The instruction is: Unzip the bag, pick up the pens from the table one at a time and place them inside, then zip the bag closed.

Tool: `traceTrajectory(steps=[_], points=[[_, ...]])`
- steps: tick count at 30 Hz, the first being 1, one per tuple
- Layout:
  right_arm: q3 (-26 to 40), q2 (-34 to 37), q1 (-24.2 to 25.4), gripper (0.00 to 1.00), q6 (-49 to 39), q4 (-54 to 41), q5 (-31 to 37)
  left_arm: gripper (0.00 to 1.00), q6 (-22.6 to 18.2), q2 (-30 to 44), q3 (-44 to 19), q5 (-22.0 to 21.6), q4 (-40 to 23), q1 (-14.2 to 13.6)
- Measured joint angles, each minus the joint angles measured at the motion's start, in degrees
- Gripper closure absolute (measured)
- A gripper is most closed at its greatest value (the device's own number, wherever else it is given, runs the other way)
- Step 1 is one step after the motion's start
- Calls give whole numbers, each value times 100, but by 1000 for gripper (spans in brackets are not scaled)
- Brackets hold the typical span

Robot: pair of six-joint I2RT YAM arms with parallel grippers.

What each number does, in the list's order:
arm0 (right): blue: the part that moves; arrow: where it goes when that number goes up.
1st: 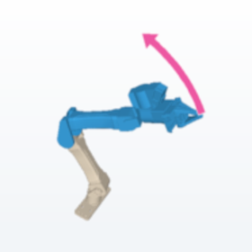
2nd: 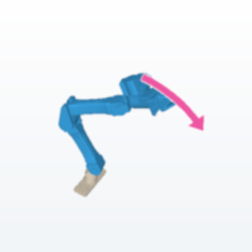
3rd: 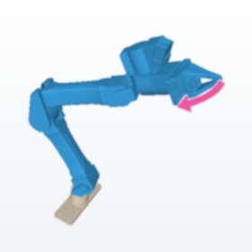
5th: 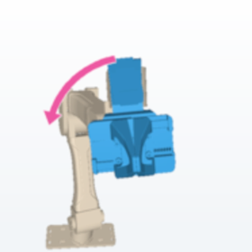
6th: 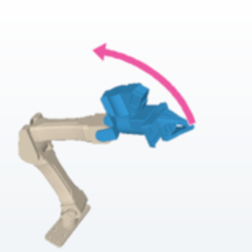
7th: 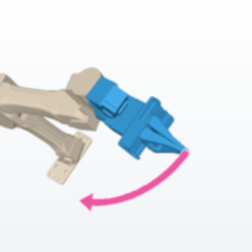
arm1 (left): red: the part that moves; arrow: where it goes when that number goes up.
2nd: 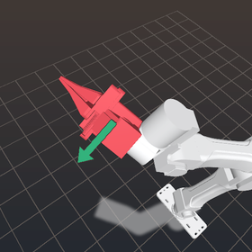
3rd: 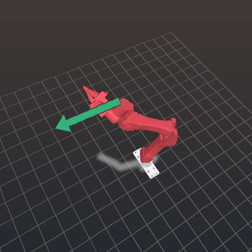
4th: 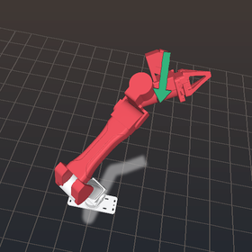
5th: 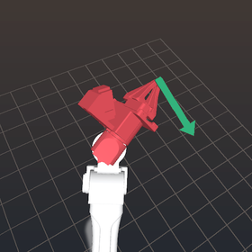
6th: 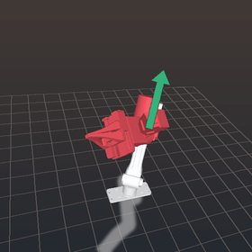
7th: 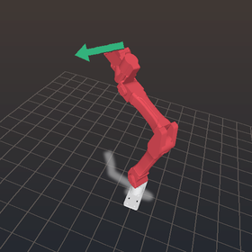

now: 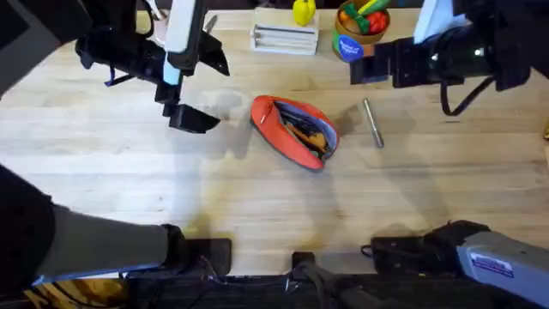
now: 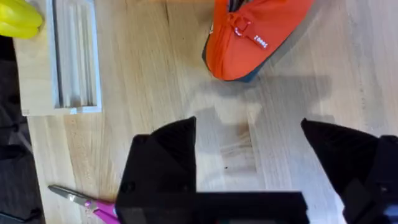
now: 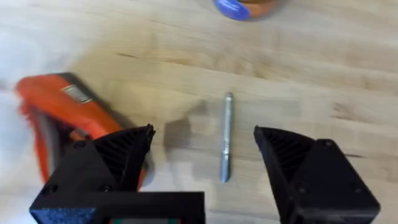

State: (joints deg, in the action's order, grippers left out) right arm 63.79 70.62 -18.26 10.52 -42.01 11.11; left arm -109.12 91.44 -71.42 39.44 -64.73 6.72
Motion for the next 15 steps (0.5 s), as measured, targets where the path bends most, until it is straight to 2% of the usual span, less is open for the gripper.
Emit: traceTrajectory(steps=[4,7,15], points=[[-222,391,602,3,80,132,-39,7,0,0,0,0,0,0],[-389,857,847,3,110,135,-43,7,0,0,0,0,0,0],[-450,1981,791,4,108,324,-45,7,0,0,0,0,0,0]])
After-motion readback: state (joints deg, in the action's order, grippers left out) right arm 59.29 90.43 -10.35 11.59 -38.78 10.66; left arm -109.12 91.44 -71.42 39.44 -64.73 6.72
